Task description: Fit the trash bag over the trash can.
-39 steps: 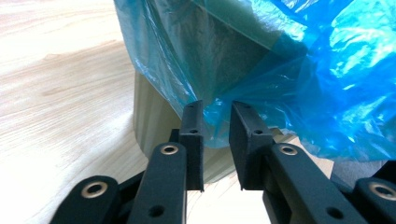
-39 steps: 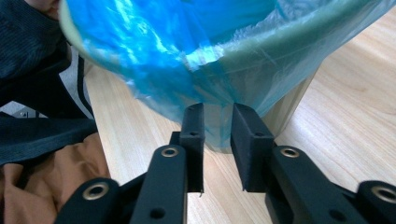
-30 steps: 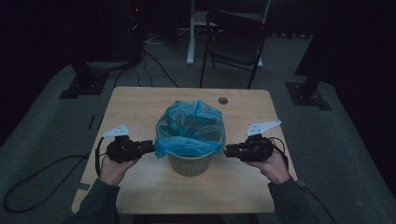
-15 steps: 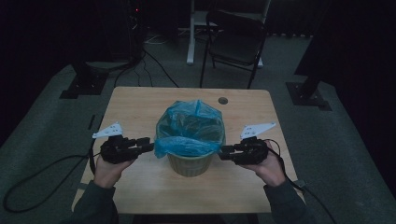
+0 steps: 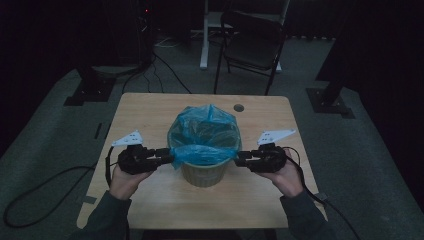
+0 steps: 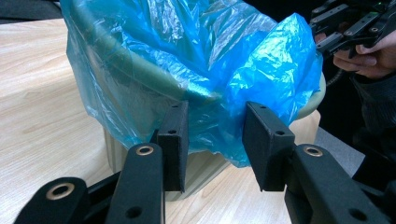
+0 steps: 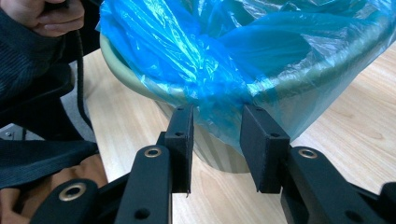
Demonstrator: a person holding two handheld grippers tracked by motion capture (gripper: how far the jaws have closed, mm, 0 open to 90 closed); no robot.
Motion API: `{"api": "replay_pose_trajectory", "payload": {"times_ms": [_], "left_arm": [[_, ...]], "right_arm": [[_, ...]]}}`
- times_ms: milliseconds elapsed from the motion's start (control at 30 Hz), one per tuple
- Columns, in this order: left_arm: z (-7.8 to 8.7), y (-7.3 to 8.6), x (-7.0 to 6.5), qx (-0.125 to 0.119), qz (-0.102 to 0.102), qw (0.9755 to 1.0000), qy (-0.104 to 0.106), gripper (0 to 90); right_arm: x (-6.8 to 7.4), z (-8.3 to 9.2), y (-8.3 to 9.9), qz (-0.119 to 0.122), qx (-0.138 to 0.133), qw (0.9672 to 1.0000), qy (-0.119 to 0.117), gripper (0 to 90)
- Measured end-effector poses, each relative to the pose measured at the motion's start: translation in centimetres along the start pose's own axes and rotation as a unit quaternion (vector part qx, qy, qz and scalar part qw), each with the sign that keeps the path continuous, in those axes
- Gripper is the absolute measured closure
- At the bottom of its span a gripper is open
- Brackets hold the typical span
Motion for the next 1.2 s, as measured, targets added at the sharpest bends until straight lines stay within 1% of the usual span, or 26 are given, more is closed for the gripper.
{"api": "replay_pose_trajectory", "payload": {"times_ms": [100,200,233,333,500,633,733,800,867,933,1033,1067,1100,1200], "left_arm": [[-0.2,-0.1,0.2,0.000,0.002,1.0000,0.001,61.5],[-0.2,0.0,0.0,0.003,-0.001,1.0000,0.001,62.8],[-0.2,0.1,-0.1,0.004,-0.003,1.0000,0.002,64.1],[0.0,0.3,-0.4,0.005,-0.009,0.9999,0.003,69.0],[-0.2,0.3,-0.8,0.010,-0.016,0.9998,0.006,71.4],[-0.5,0.2,-0.8,0.011,-0.020,0.9997,0.004,77.4],[-0.5,0.3,-0.7,0.011,-0.021,0.9997,0.002,82.8],[-0.6,0.4,-0.8,0.011,-0.024,0.9996,0.001,86.2],[-0.7,0.5,-1.0,0.013,-0.026,0.9996,0.004,88.2],[-0.7,0.7,-1.1,0.016,-0.028,0.9995,0.006,88.8],[-0.8,1.5,-1.1,0.025,-0.027,0.9993,0.008,89.3],[-0.8,1.5,-1.1,0.025,-0.027,0.9993,0.008,89.3],[-0.9,2.0,-1.1,0.030,-0.024,0.9992,0.010,89.3],[-1.2,2.5,-0.9,0.035,-0.020,0.9991,0.011,89.5]], "right_arm": [[-0.3,-0.1,-0.2,-0.001,-0.001,1.0000,0.009,64.9],[-0.4,-0.1,-0.2,0.001,-0.003,0.9998,0.017,65.7],[-0.4,-0.1,-0.1,0.002,-0.003,0.9998,0.018,67.4],[-0.3,0.0,0.0,0.002,-0.001,0.9999,0.015,70.3],[0.1,0.0,-0.2,0.005,-0.001,0.9999,0.011,71.9],[0.2,-0.1,-0.4,0.007,0.001,0.9999,0.012,77.0],[0.2,-0.1,-0.4,0.006,0.001,0.9999,0.012,84.0],[0.2,-0.2,-0.4,0.007,0.002,0.9999,0.013,86.7],[0.3,-0.2,-0.4,0.005,0.002,1.0000,0.007,88.9],[0.5,-0.3,-0.3,0.009,0.005,1.0000,0.000,89.6],[0.7,-0.4,0.0,0.015,0.012,0.9998,-0.003,90.0],[0.7,-0.4,0.0,0.015,0.012,0.9998,-0.003,90.0],[0.6,-0.4,0.2,0.014,0.014,0.9998,-0.004,90.0],[0.4,-0.8,0.7,0.004,0.019,0.9997,-0.014,90.0]]}}
Point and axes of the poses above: each handheld gripper's, and its own axes: z roughly backward along the jaws, y roughly out of its underside, x roughly to its left, the point moved 6 cm from there along -z, roughly forward along the jaws, and after that the axes turned 1 degree about -z, right-handed, at the moved point
